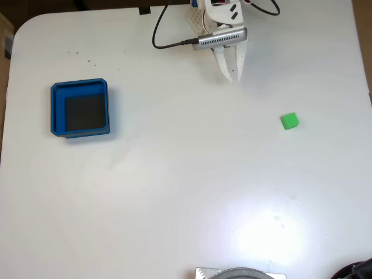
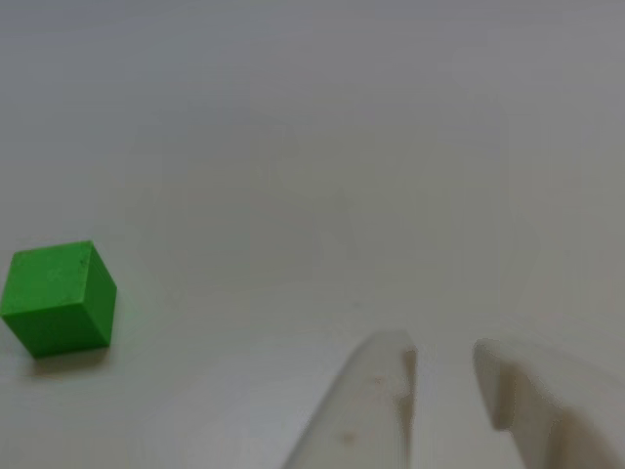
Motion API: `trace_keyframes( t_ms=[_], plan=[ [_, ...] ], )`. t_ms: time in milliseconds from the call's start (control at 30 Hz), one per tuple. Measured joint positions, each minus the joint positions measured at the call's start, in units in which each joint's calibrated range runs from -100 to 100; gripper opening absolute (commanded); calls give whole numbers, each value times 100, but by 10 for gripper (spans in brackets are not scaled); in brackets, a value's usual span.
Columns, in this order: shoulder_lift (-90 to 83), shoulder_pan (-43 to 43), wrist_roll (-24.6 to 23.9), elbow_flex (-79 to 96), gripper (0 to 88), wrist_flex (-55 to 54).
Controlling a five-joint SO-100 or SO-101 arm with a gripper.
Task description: Pick up green cube and drop it in the blue box
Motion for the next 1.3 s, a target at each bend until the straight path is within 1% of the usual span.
trace_keyframes(
  t_ms=[567,1033,1300],
  plan=[
    [0,-57,0,0,23,0],
    [0,-1315,0,0,23,0],
    [0,-1884,0,0,23,0]
  ],
)
